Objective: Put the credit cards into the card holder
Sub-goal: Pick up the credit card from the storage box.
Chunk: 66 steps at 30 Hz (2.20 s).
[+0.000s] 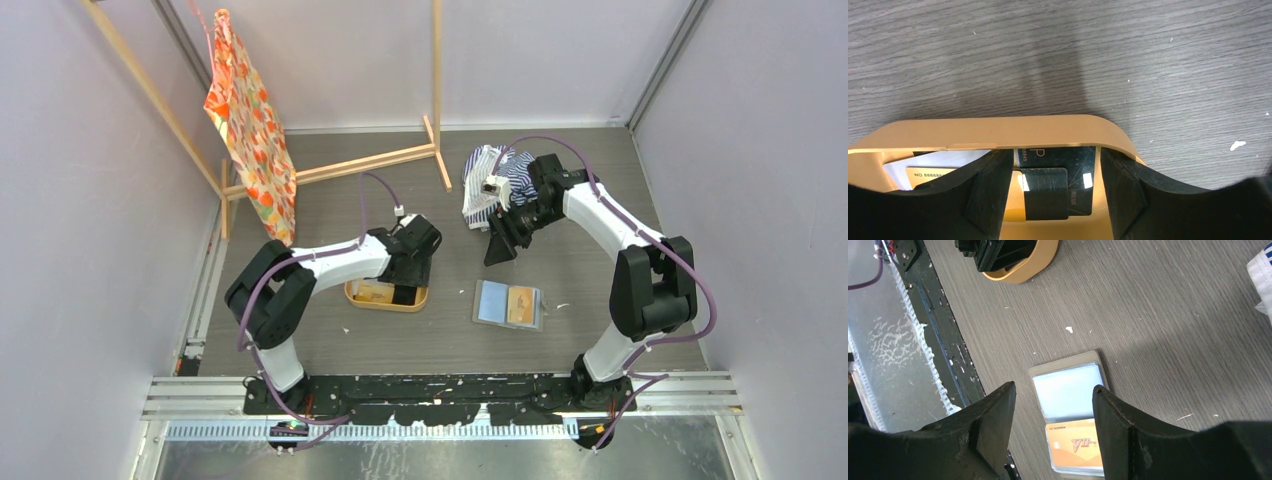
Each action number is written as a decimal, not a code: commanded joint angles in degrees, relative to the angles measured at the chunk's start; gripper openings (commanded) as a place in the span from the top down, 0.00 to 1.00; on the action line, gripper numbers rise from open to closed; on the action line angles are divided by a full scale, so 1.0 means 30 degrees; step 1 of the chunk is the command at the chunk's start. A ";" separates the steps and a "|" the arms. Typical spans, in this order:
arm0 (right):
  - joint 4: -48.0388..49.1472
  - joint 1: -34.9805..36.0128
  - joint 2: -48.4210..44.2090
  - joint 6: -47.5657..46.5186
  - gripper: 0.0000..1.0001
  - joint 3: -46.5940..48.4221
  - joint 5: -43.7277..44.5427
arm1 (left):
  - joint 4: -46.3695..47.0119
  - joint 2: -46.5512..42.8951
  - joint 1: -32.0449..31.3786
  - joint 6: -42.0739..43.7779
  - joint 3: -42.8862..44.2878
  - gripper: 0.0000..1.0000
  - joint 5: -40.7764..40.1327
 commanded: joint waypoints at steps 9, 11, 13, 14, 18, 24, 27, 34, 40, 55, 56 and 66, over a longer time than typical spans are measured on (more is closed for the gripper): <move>0.0114 -0.0066 0.0151 -0.0362 0.38 0.0064 -0.0467 | -0.0413 -0.0253 0.0052 -0.0099 -0.0076 0.45 -0.1027; 0.0129 -0.0080 0.0137 -0.0397 0.38 0.0056 -0.0465 | -0.0473 -0.0520 0.0167 0.0013 0.0011 0.46 -0.1170; 0.0129 -0.0074 0.0137 -0.0394 0.38 0.0047 -0.0461 | -0.0485 -0.0773 0.0298 0.0126 0.0134 0.47 -0.1332; 0.0122 -0.0066 0.0135 -0.0407 0.38 0.0059 -0.0461 | -0.0501 -0.0901 0.0363 0.0165 0.0176 0.47 -0.1382; 0.0129 -0.0084 0.0165 -0.0422 0.38 0.0067 -0.0461 | -0.0496 -0.1403 0.0628 0.0404 0.0324 0.48 -0.1364; 0.0084 -0.0071 0.0251 -0.0421 0.38 0.0062 -0.0475 | -0.0475 -0.2165 0.0787 0.0446 0.0356 0.48 -0.1247; 0.0098 -0.0077 0.0267 -0.0459 0.38 0.0035 -0.0461 | -0.0558 -0.2447 0.0823 0.0456 0.0319 0.48 -0.1247; 0.0081 -0.0062 0.0286 -0.0425 0.38 0.0043 -0.0540 | -0.0638 -0.2725 0.1327 0.0545 -0.0330 0.44 -0.0623; 0.0738 0.0525 0.0145 0.0541 0.39 -0.0148 -0.1274 | -0.0683 -0.3810 0.1782 0.1126 -0.1119 0.39 0.1319; 0.1620 0.8492 0.6054 0.5827 0.43 0.8612 0.0823 | -0.0746 -1.6392 0.3609 -0.3981 -0.7654 0.20 0.3384; 0.1765 0.8801 0.6482 0.6373 0.43 0.9054 0.0681 | -0.1156 -1.7399 0.3783 -0.4779 -0.8236 0.20 0.3335; 0.4372 1.1515 0.8337 1.1279 0.43 0.9065 0.3759 | -0.1703 -2.3803 0.4791 -1.0159 -1.3299 0.35 0.1931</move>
